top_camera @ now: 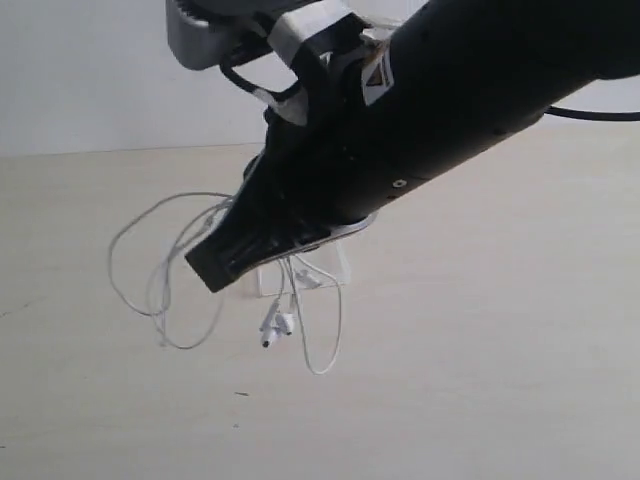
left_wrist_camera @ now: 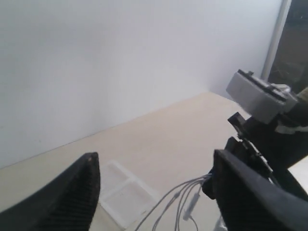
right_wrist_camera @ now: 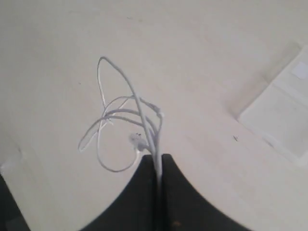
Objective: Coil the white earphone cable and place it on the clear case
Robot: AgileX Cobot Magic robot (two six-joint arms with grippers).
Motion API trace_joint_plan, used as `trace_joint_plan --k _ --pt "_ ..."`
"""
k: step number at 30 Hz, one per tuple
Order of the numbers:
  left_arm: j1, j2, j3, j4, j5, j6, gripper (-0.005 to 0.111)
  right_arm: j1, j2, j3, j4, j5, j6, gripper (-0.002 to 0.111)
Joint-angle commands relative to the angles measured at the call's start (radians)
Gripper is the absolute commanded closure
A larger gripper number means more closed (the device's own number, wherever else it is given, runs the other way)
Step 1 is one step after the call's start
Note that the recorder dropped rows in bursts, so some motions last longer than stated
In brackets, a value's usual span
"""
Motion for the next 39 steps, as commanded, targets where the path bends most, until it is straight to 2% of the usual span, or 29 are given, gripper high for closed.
trace_joint_plan --k 1,3,6,10,12,18,24,31,39 --pt "0.001 0.002 0.002 -0.029 0.046 -0.004 0.042 -0.007 0.061 -0.022 -0.230 0.106 0.123 0.108" --pt "0.001 0.002 0.002 -0.032 0.056 -0.004 0.042 -0.007 0.107 -0.066 -0.422 0.176 0.223 0.108" --pt "0.001 0.002 0.002 -0.032 0.075 -0.004 0.042 -0.020 0.171 -0.162 -0.551 0.265 0.255 0.108" --pt "0.001 0.002 0.002 -0.043 0.088 -0.004 0.042 -0.096 0.323 -0.346 -0.584 0.423 0.096 0.108" --pt "0.001 0.002 0.002 -0.048 0.104 -0.004 0.042 -0.100 0.410 -0.418 -0.701 0.519 0.044 0.108" --pt "0.001 0.002 0.002 -0.048 0.123 -0.004 0.042 -0.100 0.614 -0.591 -0.914 0.539 -0.097 0.108" --pt "0.001 0.002 0.002 -0.042 0.147 -0.004 0.042 -0.126 0.716 -0.672 -0.966 0.539 -0.146 0.108" --pt "0.001 0.002 0.002 -0.038 0.147 -0.004 0.042 -0.146 0.724 -0.675 -1.035 0.539 -0.161 0.108" --pt "0.001 0.002 0.002 -0.040 0.163 -0.004 0.042 -0.144 0.767 -0.675 -1.031 0.539 -0.181 0.108"
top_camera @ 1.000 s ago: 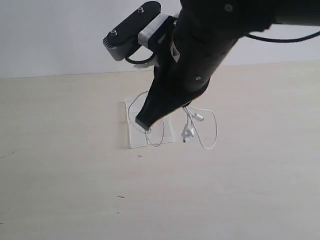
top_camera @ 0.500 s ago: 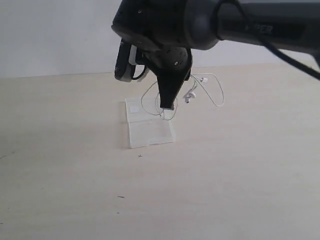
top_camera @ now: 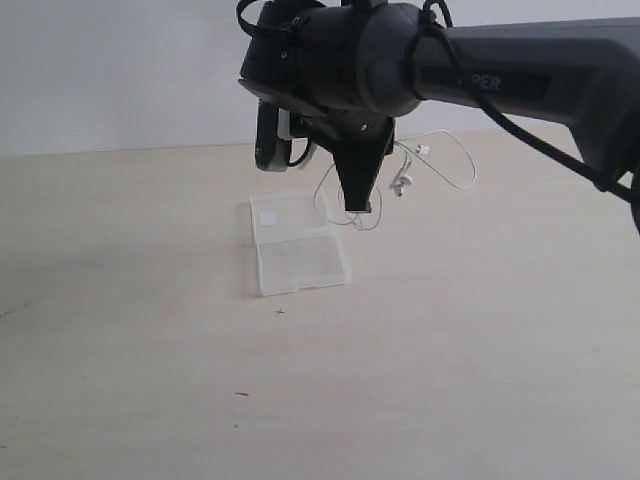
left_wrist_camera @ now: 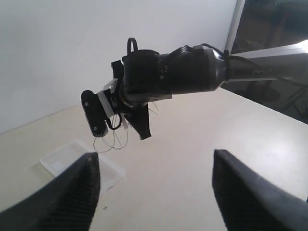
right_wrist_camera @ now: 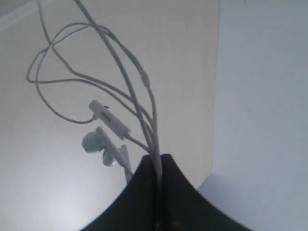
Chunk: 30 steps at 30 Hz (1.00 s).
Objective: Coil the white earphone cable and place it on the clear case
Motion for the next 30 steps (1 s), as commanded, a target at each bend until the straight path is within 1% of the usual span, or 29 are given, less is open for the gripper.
trace_joint_plan --k 1,6,15,19,24,30 --pt "0.001 0.002 0.002 -0.008 0.016 -0.004 0.042 0.000 0.029 -0.008 -0.015 0.002 -0.012 0.108" --pt "0.001 0.002 0.002 -0.008 0.036 -0.004 0.042 0.000 0.048 -0.008 -0.004 0.002 -0.027 0.108" --pt "0.001 0.002 0.002 -0.008 0.045 -0.004 0.042 0.058 0.058 -0.008 0.028 0.002 -0.045 0.108" --pt "0.001 0.002 0.002 -0.008 0.050 -0.020 0.042 0.058 0.058 -0.008 0.075 0.002 -0.064 0.108" --pt "0.001 0.002 0.002 -0.008 0.050 -0.020 0.042 0.058 0.058 -0.008 0.077 0.002 -0.062 0.108" --pt "0.001 0.002 0.002 -0.008 0.050 -0.024 0.042 0.066 0.061 -0.008 0.148 -0.062 -0.062 0.108"
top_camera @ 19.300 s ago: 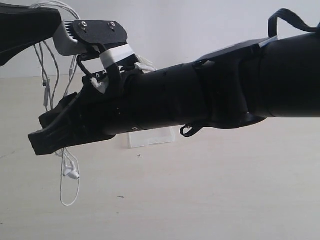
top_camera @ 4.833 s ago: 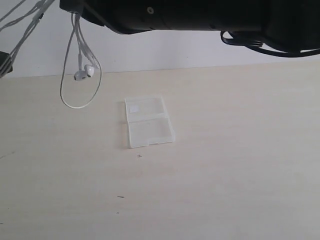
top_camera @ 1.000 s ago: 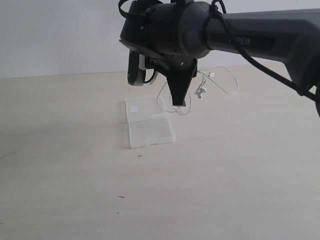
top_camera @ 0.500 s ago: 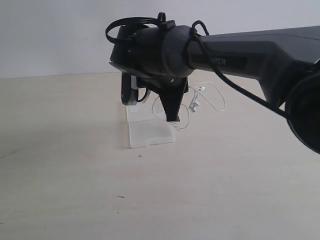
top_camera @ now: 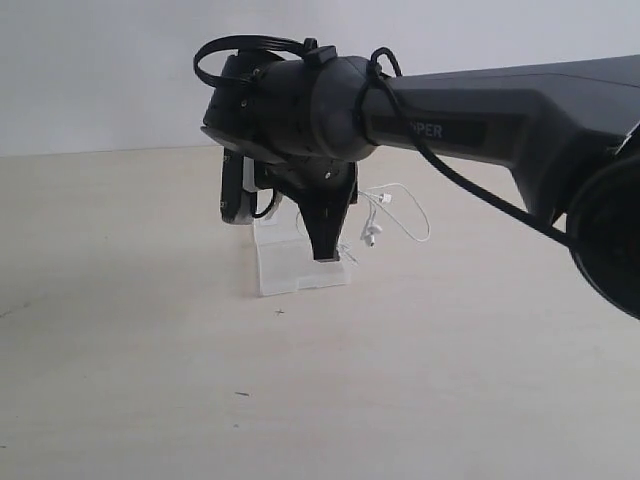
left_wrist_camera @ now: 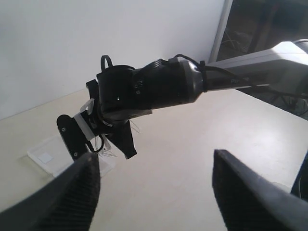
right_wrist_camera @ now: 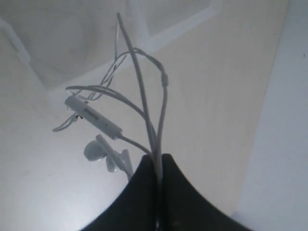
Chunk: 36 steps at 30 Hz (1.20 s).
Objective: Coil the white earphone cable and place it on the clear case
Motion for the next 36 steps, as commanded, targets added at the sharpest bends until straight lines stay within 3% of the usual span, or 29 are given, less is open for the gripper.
trace_joint_plan --k 1,17,36 --pt "0.001 0.002 0.002 -0.008 0.003 -0.012 0.042 0.010 0.001 -0.006 0.035 -0.043 -0.004 0.108" --pt "0.001 0.002 0.002 -0.008 0.021 -0.014 0.042 0.021 0.012 -0.006 0.274 -0.334 0.031 0.108" --pt "0.001 0.002 0.002 -0.008 0.038 -0.018 0.042 -0.001 0.012 -0.006 0.300 -0.380 0.154 0.108"
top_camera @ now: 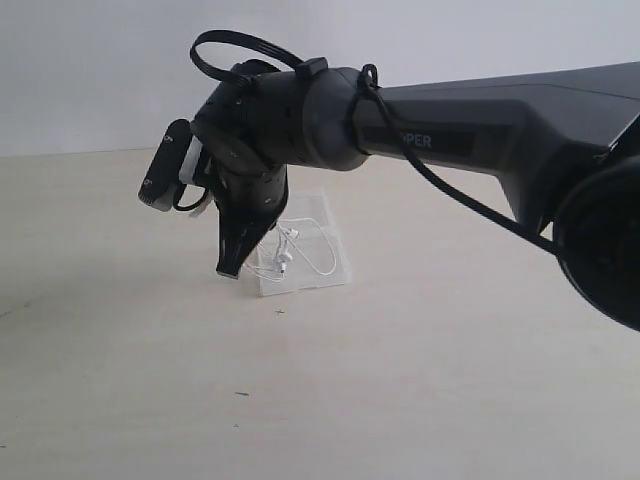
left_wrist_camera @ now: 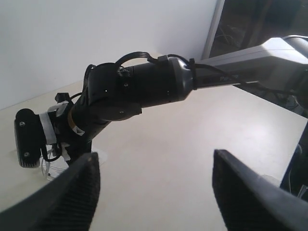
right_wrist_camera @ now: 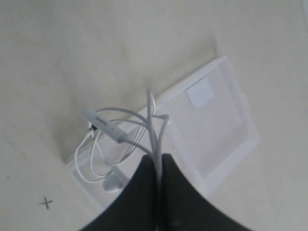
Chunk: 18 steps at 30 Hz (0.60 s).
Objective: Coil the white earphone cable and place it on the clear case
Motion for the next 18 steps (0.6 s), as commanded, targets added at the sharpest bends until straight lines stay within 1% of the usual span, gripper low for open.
trace_joint_plan --k 1,6,12,18 --pt "0.001 0.002 0.002 -0.008 0.004 -0.008 0.042 -0.013 -0.002 -0.006 0.013 -0.015 0.022 0.108" --pt "0.001 0.002 0.002 -0.008 0.011 -0.008 0.042 -0.015 -0.002 -0.006 0.013 -0.023 0.037 0.108" --pt "0.001 0.002 0.002 -0.008 0.011 -0.008 0.042 -0.024 -0.002 -0.006 0.029 -0.064 0.201 0.108" --pt "0.001 0.002 0.002 -0.008 0.013 -0.008 0.042 -0.067 -0.002 -0.006 0.178 -0.057 0.214 0.108"
